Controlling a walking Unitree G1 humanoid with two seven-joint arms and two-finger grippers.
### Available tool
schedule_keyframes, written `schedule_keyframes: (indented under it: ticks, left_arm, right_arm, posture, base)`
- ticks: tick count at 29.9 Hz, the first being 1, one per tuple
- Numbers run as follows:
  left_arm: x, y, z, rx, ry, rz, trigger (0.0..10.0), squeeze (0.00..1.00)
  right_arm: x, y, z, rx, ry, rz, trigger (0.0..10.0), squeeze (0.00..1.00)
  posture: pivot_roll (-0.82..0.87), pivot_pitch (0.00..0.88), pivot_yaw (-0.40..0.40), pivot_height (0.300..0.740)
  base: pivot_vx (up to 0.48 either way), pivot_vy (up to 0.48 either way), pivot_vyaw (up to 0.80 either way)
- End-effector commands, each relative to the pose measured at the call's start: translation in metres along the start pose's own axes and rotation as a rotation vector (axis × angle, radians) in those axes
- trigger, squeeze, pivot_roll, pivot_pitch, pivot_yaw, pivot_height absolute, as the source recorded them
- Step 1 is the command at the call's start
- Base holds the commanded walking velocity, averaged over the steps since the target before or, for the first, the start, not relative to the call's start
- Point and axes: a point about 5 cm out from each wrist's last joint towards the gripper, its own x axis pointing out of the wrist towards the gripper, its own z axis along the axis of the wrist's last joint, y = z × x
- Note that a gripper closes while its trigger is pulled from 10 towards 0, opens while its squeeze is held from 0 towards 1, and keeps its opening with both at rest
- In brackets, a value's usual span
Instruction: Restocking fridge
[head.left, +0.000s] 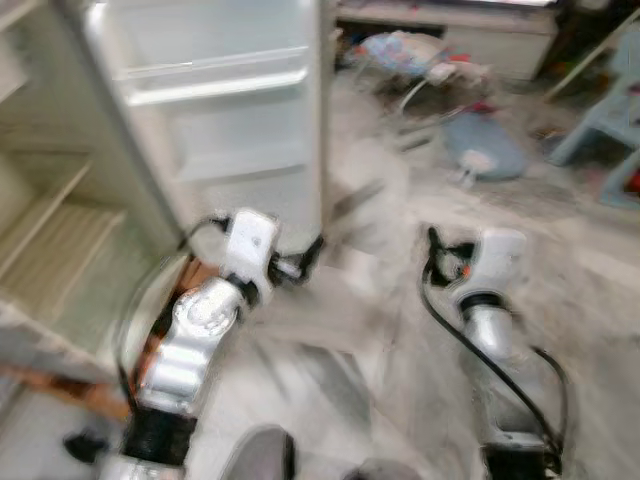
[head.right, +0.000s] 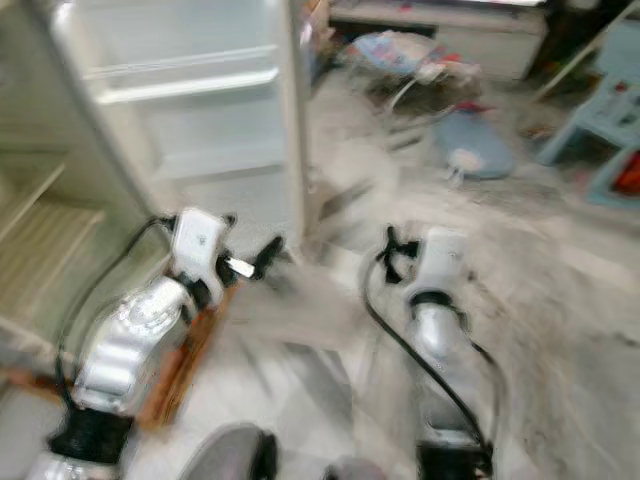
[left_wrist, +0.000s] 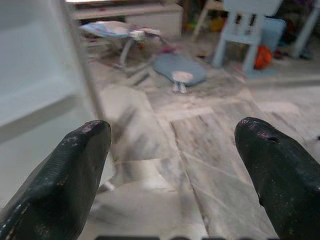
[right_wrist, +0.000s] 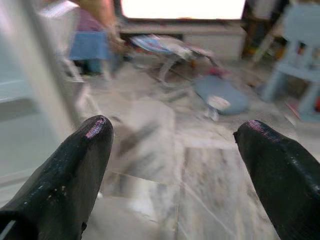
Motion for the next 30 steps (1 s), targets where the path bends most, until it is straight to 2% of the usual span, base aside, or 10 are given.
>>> schedule_keyframes:
  ticks: [1,4,13,21,30]
  left_arm:
    - [0.002,-0.005,0.001,-0.006,-0.014,-0.017,10.0,0.00]
    - [0.001,-0.012,0.001,-0.001,-0.014,-0.052,10.0,0.00]
    - [0.001,-0.019,0.000,-0.013,-0.024,-0.072,10.0,0.00]
    - [0.001,-0.031,0.002,-0.015,-0.041,-0.182,10.0,0.00]
    - [0.003,-0.037,0.004,-0.034,-0.056,-0.205,10.0,0.00]
  right_arm:
    - [0.002,-0.007,-0.004,0.005,0.007,-0.042,10.0,0.00]
    - [0.004,-0.003,0.001,0.005,-0.012,-0.027,10.0,0.00]
    - [0.004,-0.005,-0.001,0.002,-0.010,-0.025,10.0,0.00]
    - [0.006,-0.003,-0.002,0.010,-0.015,-0.028,10.0,0.00]
    - [0.006,-0.003,-0.004,0.034,0.000,-0.041,10.0,0.00]
  posture:
    - [0.05,0.108,0.039,0.740]
    - [0.05,0.106,0.038,0.740]
    - [0.05,0.109,0.035,0.740]
    - [0.04,0.105,0.032,0.740]
    - [0.04,0.102,0.030,0.740]
  base:
    - [0.480,0.000,-0.80]
    - [0.480,0.000,-0.80]
    - [0.480,0.000,-0.80]
    - [0.474,0.000,-0.80]
    - [0.456,0.000,-0.80]
